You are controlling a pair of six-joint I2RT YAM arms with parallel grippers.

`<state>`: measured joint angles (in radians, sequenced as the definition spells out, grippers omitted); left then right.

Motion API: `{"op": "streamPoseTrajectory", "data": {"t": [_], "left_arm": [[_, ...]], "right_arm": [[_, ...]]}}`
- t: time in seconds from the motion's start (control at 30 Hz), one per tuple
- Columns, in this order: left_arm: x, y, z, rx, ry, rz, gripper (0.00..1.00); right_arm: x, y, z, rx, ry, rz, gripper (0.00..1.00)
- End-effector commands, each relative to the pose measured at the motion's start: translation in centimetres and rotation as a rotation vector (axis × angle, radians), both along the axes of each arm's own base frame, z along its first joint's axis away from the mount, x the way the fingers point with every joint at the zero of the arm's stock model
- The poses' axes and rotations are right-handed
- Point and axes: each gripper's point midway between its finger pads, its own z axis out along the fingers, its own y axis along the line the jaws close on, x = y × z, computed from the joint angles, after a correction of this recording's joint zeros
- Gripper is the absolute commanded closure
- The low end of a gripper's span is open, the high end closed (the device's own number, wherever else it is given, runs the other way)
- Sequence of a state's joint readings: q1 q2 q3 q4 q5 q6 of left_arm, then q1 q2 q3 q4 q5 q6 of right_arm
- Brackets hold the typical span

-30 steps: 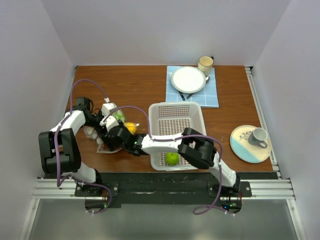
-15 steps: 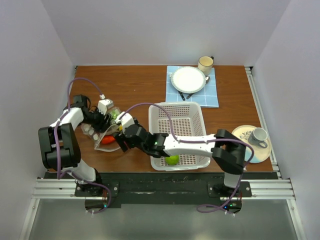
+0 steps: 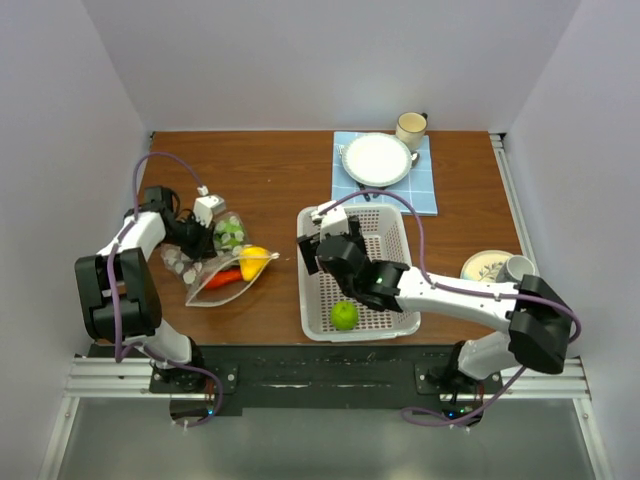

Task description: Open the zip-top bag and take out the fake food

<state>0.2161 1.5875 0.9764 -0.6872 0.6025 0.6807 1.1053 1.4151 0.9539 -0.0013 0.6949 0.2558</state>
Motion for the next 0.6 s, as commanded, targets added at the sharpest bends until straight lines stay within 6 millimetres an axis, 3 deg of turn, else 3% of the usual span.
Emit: {"op": "streamPoseTrajectory", "data": {"t": [0.0, 0.07, 0.13, 0.2, 0.23, 0.27, 0.37, 0.43, 0.47, 0.57], "left_arm": [[1.3, -0.6, 4.0, -0.061, -0.052, 0.004, 1.0], [1.2, -1.1, 4.6, -0.083, -0.053, -0.001, 1.0], [1.3, -1.3, 5.2, -0.087, -0.064, 0.001, 1.0], [1.0, -1.5, 5.7, -0.09, -0.068, -0.005, 1.0], [1.0, -1.6, 5.9, -0.094, -0.071, -0.007, 1.0], [0.9, -1.6, 6.0, -0.093, -0.071, -0.009, 1.0], [0.9, -1.6, 6.1, -0.09, -0.073, -0.008, 1.0], [0.9, -1.5, 6.1, -0.09, -0.071, -0.007, 1.0], [0.8, -1.6, 6.1, -0.093, -0.067, -0.008, 1.0], [0.9, -1.6, 6.0, -0.093, -0.067, -0.008, 1.0]], "right_arm": [[0.2, -0.2, -1.7, -0.075, 0.031, -0.064, 0.01], [0.1, 0.5, -1.0, -0.058, 0.019, -0.053, 0.01], [-0.3, 2.3, 1.2, 0.01, -0.021, -0.023, 0.01], [-1.4, 4.9, 3.3, 0.068, -0.032, 0.042, 0.01], [-1.8, 6.2, 3.1, 0.054, -0.033, 0.076, 0.01], [-3.3, 8.4, 4.3, 0.076, -0.043, 0.142, 0.01], [-5.7, 12.6, 3.3, 0.043, -0.049, 0.257, 0.01], [-6.5, 14.3, 2.9, 0.041, -0.053, 0.288, 0.01], [-7.1, 15.4, 1.6, 0.025, -0.042, 0.307, 0.03], [-8.6, 17.2, -0.7, 0.012, -0.029, 0.356, 0.16]]}}
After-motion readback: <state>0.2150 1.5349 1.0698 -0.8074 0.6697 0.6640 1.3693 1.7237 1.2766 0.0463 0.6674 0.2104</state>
